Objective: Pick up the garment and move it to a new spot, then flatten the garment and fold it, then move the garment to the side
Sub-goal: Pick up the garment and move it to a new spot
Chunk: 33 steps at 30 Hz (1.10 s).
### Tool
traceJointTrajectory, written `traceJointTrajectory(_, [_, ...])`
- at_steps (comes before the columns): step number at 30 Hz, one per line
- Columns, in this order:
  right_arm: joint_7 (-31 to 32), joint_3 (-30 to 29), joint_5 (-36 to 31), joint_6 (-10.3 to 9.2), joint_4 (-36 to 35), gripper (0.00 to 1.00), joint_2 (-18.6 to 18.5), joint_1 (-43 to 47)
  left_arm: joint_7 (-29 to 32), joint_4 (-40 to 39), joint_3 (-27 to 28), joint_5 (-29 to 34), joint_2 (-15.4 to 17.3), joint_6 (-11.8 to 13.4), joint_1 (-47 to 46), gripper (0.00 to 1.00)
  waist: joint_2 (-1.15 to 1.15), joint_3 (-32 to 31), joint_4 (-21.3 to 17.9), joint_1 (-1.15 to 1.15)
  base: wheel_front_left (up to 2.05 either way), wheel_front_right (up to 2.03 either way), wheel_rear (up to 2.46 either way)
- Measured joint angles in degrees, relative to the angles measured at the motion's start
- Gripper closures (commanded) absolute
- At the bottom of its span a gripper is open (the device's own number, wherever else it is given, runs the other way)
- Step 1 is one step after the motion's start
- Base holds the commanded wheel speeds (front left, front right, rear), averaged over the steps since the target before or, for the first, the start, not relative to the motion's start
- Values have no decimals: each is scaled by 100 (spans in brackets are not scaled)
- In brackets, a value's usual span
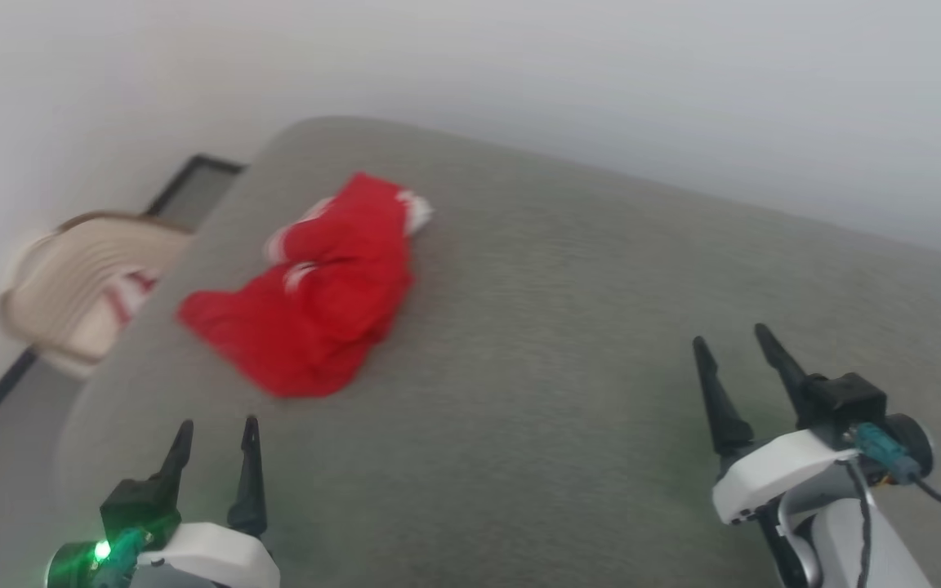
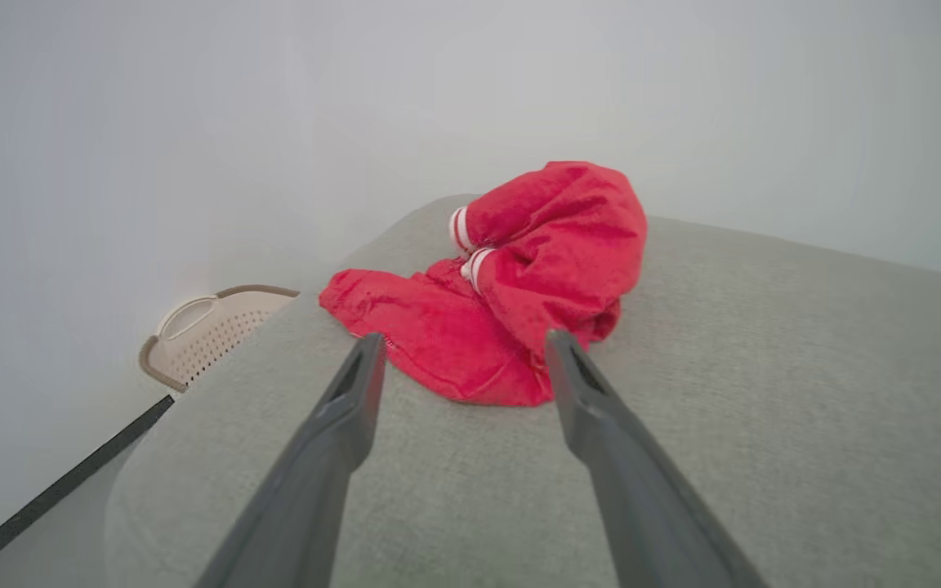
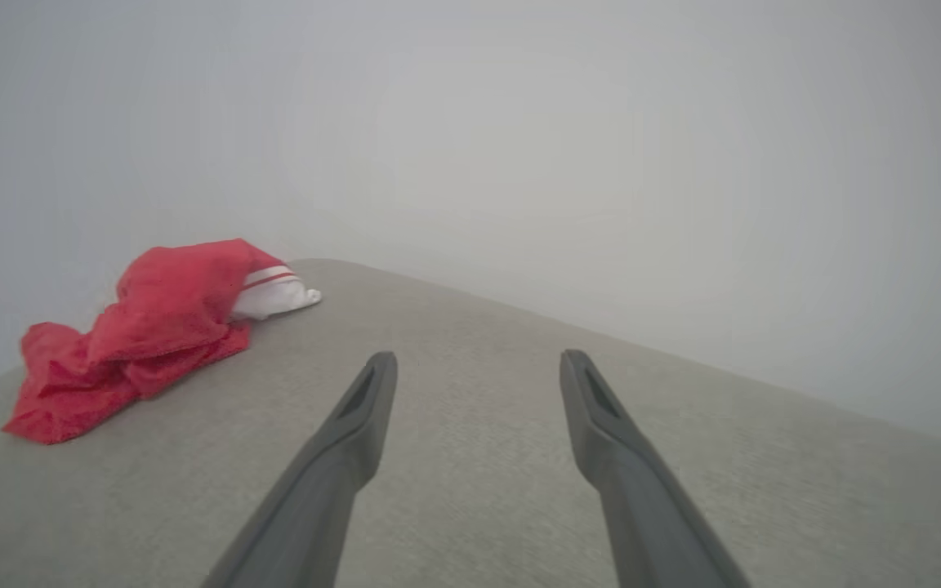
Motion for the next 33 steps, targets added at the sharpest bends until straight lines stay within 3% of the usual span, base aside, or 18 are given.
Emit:
traceJointTrajectory(7, [-1, 645, 87, 0, 190, 0, 96, -321, 0, -249, 156, -130, -26, 158, 250, 0, 0, 36, 766, 0, 0, 0, 0])
traceJointTrajectory(18, [0, 1489, 476, 0, 556, 0, 8, -892, 0, -775, 187, -675, -38, 501, 660, 0, 0, 247, 947, 0, 0, 0, 0])
traceJointTrajectory(22, [0, 1366, 517, 0, 500, 0, 3, -862, 1, -636, -9, -594, -40, 267, 564, 0, 0, 223, 885, 0, 0, 0, 0])
traceJointTrajectory(26, [0, 1237, 419, -1, 398, 0, 32, -621, 0, -254, -227, -368, 56, -83, -94, 0, 0, 211, 758, 0, 0, 0, 0])
traceJointTrajectory(33, [-1, 1137, 268, 1, 197, 0, 22, -722, -2, 1017, -625, -365, 777, -294, -1931, 0, 0, 475, 134, 0, 0, 0, 0])
